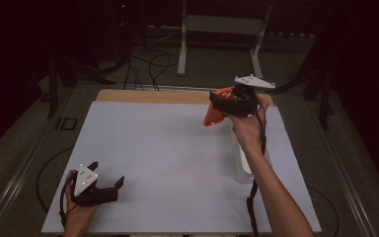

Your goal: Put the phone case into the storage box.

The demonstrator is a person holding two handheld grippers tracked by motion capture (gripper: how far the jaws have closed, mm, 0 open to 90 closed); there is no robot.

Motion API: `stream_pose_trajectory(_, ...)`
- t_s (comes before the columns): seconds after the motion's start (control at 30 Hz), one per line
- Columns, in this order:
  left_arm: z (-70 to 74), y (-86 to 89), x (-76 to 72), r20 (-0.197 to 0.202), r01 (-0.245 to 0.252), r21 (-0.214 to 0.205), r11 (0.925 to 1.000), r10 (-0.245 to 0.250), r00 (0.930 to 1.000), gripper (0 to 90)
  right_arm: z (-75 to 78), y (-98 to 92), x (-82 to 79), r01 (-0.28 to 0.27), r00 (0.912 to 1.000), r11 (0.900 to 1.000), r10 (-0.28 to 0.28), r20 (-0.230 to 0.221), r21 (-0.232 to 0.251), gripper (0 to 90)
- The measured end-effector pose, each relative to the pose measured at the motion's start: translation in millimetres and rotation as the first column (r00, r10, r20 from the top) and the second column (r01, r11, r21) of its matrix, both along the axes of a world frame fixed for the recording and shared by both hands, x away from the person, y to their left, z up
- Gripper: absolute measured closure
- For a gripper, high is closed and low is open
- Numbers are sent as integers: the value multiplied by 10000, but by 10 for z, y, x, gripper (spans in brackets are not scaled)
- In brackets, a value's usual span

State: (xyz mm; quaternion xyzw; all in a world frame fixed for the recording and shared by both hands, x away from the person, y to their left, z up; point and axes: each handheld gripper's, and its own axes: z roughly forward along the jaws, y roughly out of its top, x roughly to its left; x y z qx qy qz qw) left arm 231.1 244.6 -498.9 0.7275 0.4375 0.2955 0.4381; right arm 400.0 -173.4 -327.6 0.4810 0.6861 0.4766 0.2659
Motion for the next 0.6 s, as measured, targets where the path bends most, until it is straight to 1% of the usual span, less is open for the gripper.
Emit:
stream_pose_trajectory(0.33,-5,5,0,-9,-6,-57,10000,6,10000,4,27,-16,76,308,9995,9994,-309,-41,-164,163)
stream_pose_trajectory(0.6,-4,4,-3,10,-1,-62,10000,1,10000,4,30,-48,134,542,9985,9984,-544,-87,-188,163)
